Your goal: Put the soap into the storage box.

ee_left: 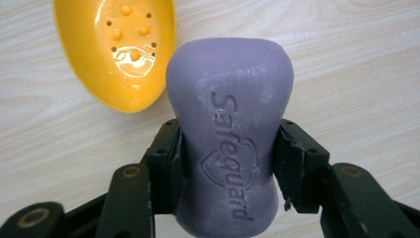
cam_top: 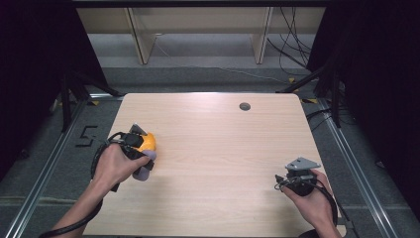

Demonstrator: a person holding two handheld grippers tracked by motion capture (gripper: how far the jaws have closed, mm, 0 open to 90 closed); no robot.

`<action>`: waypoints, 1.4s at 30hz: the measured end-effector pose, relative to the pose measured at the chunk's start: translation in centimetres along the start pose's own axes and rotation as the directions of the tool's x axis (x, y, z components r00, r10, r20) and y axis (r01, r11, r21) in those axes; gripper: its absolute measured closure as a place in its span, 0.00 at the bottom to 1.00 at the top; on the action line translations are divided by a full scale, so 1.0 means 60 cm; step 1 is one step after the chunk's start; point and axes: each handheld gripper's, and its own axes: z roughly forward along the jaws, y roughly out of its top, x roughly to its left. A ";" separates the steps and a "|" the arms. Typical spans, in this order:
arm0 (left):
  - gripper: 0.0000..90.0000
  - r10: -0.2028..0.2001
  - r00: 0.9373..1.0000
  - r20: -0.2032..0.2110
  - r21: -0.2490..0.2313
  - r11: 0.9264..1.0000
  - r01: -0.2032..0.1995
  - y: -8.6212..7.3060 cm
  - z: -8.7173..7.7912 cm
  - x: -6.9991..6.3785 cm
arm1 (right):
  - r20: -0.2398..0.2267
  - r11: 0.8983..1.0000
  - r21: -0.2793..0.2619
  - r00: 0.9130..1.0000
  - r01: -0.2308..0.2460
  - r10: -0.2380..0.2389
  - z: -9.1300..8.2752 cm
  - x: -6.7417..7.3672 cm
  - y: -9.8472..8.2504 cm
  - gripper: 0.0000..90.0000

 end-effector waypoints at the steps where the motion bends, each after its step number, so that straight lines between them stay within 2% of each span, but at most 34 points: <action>1: 0.55 0.007 1.000 0.000 0.000 1.000 -0.007 0.001 -0.001 0.002 | 0.000 1.000 -0.001 1.000 0.000 0.000 0.000 0.000 0.000 0.55; 42: 0.55 -0.046 0.999 -0.027 -0.025 0.999 0.046 0.033 -0.009 0.028 | 0.000 1.000 -0.002 1.000 -0.004 0.004 0.000 0.000 0.000 0.55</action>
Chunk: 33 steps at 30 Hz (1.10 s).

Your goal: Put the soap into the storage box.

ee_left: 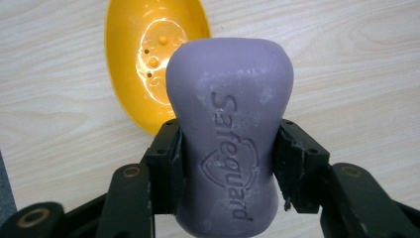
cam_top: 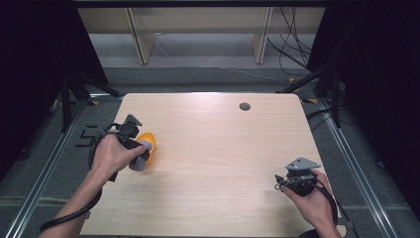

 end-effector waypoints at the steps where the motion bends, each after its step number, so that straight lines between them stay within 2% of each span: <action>1: 0.55 -0.001 1.000 -0.001 0.002 1.000 0.001 0.001 -0.001 0.000 | 0.000 1.000 0.000 1.000 0.000 0.000 0.000 0.000 0.000 0.55; 17: 0.55 -0.019 1.000 -0.005 0.002 1.000 0.019 0.010 0.003 0.012 | -0.001 1.000 -0.001 1.000 0.000 0.000 0.000 0.000 0.000 0.55; 18: 0.55 -0.032 0.999 -0.008 -0.003 0.999 0.032 0.010 0.005 0.014 | -0.001 1.000 -0.001 1.000 0.001 -0.001 0.000 0.000 0.000 0.55; 29: 0.55 -0.058 0.998 -0.015 -0.007 0.998 0.058 0.018 0.006 0.020 | 0.000 1.000 0.001 1.000 0.005 -0.005 0.000 0.000 0.000 0.55; 33: 0.55 -0.055 0.998 -0.017 -0.001 0.998 0.055 0.021 0.009 0.023 | -0.001 1.000 -0.002 1.000 -0.001 0.001 0.000 0.000 0.000 0.55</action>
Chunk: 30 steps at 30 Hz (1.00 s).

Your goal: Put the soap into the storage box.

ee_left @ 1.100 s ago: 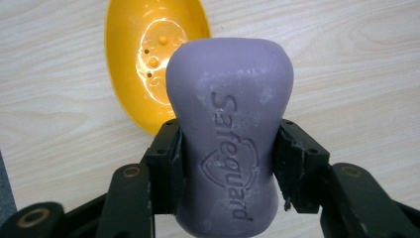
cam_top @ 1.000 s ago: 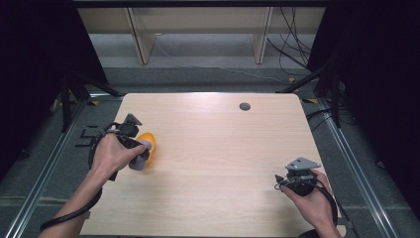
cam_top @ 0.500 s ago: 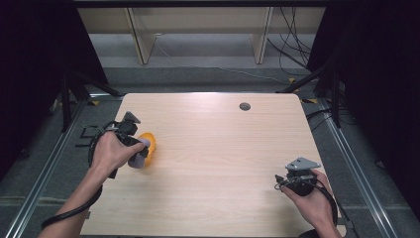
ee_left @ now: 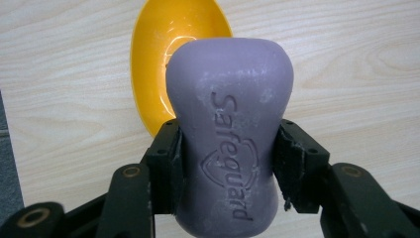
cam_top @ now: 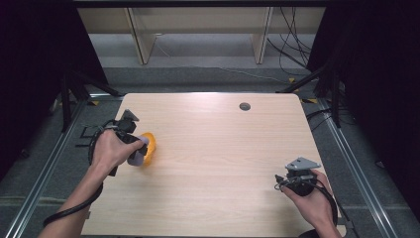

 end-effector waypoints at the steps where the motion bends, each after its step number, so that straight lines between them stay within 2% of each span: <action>1: 0.55 -0.010 1.000 0.001 -0.009 1.000 0.010 0.001 0.002 -0.001 | 0.000 1.000 0.000 1.000 0.001 -0.001 0.000 0.000 0.000 0.55; 8: 0.55 -0.024 1.000 0.000 -0.012 1.000 0.024 0.008 0.008 0.004 | 0.001 1.000 0.001 1.000 0.005 -0.005 0.000 0.000 0.000 0.55; 11: 0.55 -0.012 1.000 0.000 -0.002 1.000 0.012 0.009 0.009 0.005 | 0.001 1.000 0.001 1.000 0.004 -0.004 0.000 -0.001 0.000 0.55; 12: 0.55 -0.028 1.000 0.003 -0.011 1.000 0.028 0.011 0.012 0.005 | 0.001 1.000 0.001 1.000 0.004 -0.004 0.000 -0.001 0.000 0.55; 15: 0.55 -0.024 1.000 0.001 -0.003 1.000 0.024 0.012 0.011 0.008 | 0.001 1.000 0.001 1.000 0.004 -0.004 0.000 -0.001 0.000 0.55; 17: 0.55 -0.036 0.999 -0.002 -0.013 0.999 0.036 0.015 0.012 0.008 | 0.001 1.000 0.001 1.000 0.003 -0.003 0.000 -0.001 0.000 0.55; 24: 0.55 -0.032 0.999 0.000 -0.013 0.999 0.032 0.021 0.012 0.011 | 0.000 1.000 0.000 1.000 0.002 -0.002 0.001 -0.001 0.000 0.55; 25: 0.55 -0.041 0.999 0.001 -0.019 0.999 0.041 0.022 0.013 0.011 | 0.000 1.000 0.000 1.000 0.002 -0.002 0.001 -0.001 0.000 0.55; 30: 0.55 -0.041 0.999 -0.005 -0.008 0.999 0.041 0.027 0.018 0.015 | 0.000 1.000 -0.001 1.000 -0.002 0.002 0.001 -0.001 0.000 0.55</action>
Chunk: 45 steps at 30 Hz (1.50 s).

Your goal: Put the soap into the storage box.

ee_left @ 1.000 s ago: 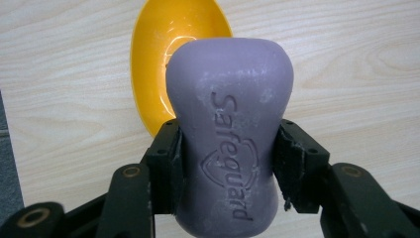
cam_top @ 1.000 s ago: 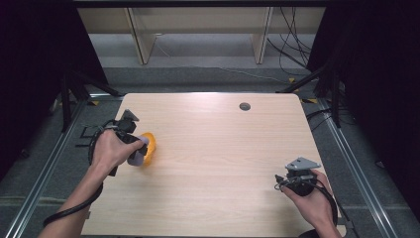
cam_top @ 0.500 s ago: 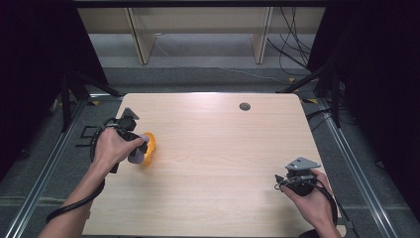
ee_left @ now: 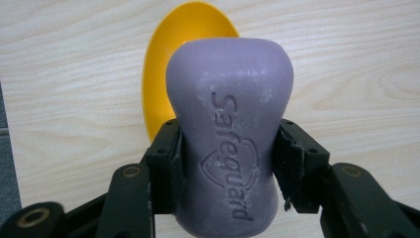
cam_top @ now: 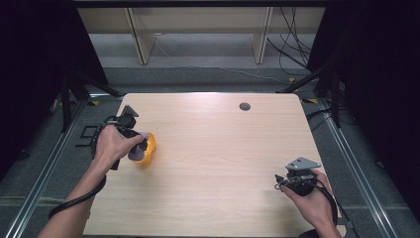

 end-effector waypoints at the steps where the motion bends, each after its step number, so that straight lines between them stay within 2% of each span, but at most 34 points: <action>1: 0.55 -0.007 1.000 -0.001 -0.004 1.000 0.007 0.001 0.002 0.001 | 0.000 1.000 0.000 1.000 0.001 -0.001 0.000 0.000 0.000 0.55; 6: 0.55 -0.001 1.000 -0.006 -0.012 1.000 0.001 0.004 0.006 0.005 | 0.000 1.000 -0.001 1.000 0.000 0.000 0.000 0.000 0.000 0.55; 7: 0.55 -0.011 1.000 -0.006 -0.012 1.000 0.011 0.005 0.006 0.004 | 0.004 1.000 -0.008 1.000 0.019 -0.019 0.001 -0.002 -0.001 0.55; 9: 0.55 -0.007 1.000 -0.009 0.001 1.000 0.007 0.007 0.006 0.006 | 0.000 1.000 -0.001 1.000 0.000 0.000 0.000 0.000 0.000 0.55; 11: 0.55 -0.026 1.000 -0.012 -0.018 1.000 0.026 0.009 0.010 0.004 | 0.000 1.000 0.000 1.000 0.001 -0.001 0.000 0.000 0.000 0.55; 15: 0.55 -0.005 1.000 -0.013 -0.011 1.000 0.005 0.010 0.010 0.006 | 0.001 1.000 -0.003 1.000 0.002 -0.002 0.000 0.000 0.000 0.55; 16: 0.55 -0.015 1.000 -0.014 -0.017 1.000 0.015 0.011 0.012 0.005 | 0.006 1.000 -0.012 1.000 0.028 -0.028 0.001 -0.003 -0.001 0.55; 21: 0.55 0.000 1.000 -0.017 -0.022 1.000 0.000 0.013 0.015 0.006 | 0.005 1.000 -0.011 1.000 0.026 -0.026 0.001 -0.003 -0.001 0.55; 23: 0.55 -0.003 1.000 -0.021 -0.011 1.000 0.003 0.016 0.015 0.006 | 0.005 1.000 -0.012 1.000 0.026 -0.025 0.001 -0.003 -0.001 0.55; 25: 0.55 -0.011 1.000 -0.022 -0.026 1.000 0.011 0.017 0.017 0.005 | 0.005 1.000 -0.011 1.000 0.025 -0.025 0.001 -0.003 -0.001 0.55; 26: 0.55 0.001 1.000 -0.025 -0.019 1.000 -0.002 0.017 0.018 0.007 | 0.000 1.000 -0.002 1.000 0.000 0.000 0.000 0.000 0.000 0.55; 29: 0.55 -0.011 1.000 -0.025 -0.020 1.000 0.010 0.020 0.021 0.006 | 0.001 1.000 -0.002 1.000 0.003 -0.003 0.000 0.000 0.000 0.55; 32: 0.55 -0.015 0.999 -0.029 -0.034 0.999 0.015 0.020 0.024 0.006 | 0.006 1.000 -0.012 1.000 0.027 -0.027 0.001 -0.003 -0.001 0.55; 36: 0.55 -0.014 0.999 -0.031 -0.020 1.000 0.014 0.022 0.028 0.005 | 0.001 1.000 -0.004 1.000 0.004 -0.004 0.000 -0.001 0.000 0.55; 37: 0.55 -0.020 0.999 -0.030 -0.029 0.999 0.019 0.022 0.030 0.004 | 0.005 1.000 -0.010 1.000 0.023 -0.023 0.001 -0.002 -0.001 0.55; 41: 0.55 -0.027 0.999 -0.028 -0.031 0.999 0.027 0.023 0.036 0.004 | 0.005 1.000 -0.012 1.000 0.026 -0.026 0.001 -0.003 -0.001 0.55; 44: 0.55 -0.006 0.999 -0.036 -0.017 1.000 0.006 0.023 0.038 0.006 | 0.005 1.000 -0.013 1.000 0.026 -0.026 0.001 -0.003 -0.001 0.55; 45: 0.55 -0.013 0.999 -0.032 -0.025 1.000 0.012 0.023 0.040 0.005 | 0.005 1.000 -0.013 1.000 0.026 -0.026 0.001 -0.003 -0.001 0.55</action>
